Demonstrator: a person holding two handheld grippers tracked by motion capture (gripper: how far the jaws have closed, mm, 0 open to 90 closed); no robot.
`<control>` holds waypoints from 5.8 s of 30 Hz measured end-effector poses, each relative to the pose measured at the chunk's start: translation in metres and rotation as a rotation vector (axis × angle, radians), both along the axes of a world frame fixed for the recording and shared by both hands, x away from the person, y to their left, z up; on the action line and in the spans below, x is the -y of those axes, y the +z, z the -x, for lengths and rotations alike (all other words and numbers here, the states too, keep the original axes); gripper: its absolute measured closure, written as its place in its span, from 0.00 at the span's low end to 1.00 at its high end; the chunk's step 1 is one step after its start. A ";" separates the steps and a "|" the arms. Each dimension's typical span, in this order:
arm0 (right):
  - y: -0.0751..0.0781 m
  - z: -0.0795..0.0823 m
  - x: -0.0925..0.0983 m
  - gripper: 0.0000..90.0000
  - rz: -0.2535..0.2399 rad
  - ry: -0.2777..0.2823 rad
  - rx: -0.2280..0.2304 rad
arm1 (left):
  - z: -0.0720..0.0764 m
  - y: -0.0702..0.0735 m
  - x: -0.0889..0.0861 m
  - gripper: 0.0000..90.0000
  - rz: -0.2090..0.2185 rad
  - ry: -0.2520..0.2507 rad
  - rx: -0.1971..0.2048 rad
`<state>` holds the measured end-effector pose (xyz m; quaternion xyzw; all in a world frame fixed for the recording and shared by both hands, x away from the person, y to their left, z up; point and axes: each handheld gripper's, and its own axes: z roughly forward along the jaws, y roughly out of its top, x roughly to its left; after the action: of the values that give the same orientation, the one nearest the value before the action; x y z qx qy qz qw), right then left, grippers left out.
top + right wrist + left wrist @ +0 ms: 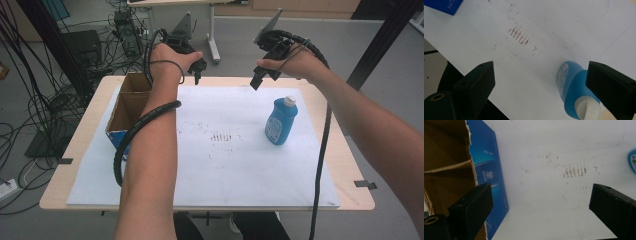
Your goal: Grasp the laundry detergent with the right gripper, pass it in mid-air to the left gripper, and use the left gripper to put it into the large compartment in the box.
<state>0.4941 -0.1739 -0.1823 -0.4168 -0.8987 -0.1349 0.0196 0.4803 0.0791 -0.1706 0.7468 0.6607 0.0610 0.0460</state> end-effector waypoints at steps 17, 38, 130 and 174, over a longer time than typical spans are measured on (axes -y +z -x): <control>0.003 0.003 0.002 0.10 -0.007 -0.009 0.008 | 0.002 0.002 0.000 0.06 0.001 0.000 0.003; 0.012 0.018 0.029 0.10 -0.009 -0.051 0.026 | 0.012 0.004 0.003 0.06 0.007 -0.007 0.010; -0.080 0.079 0.130 0.08 -0.108 -0.181 0.188 | 0.021 0.000 0.007 0.06 0.007 -0.062 0.025; -0.180 0.097 0.118 0.04 -0.281 -0.275 0.465 | 0.015 -0.018 0.002 0.06 0.011 -0.055 0.010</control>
<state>0.3968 -0.2922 -0.3624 -0.4859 -0.7867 -0.3510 -0.1477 0.4653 0.0769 -0.1888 0.7640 0.6400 0.0599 0.0551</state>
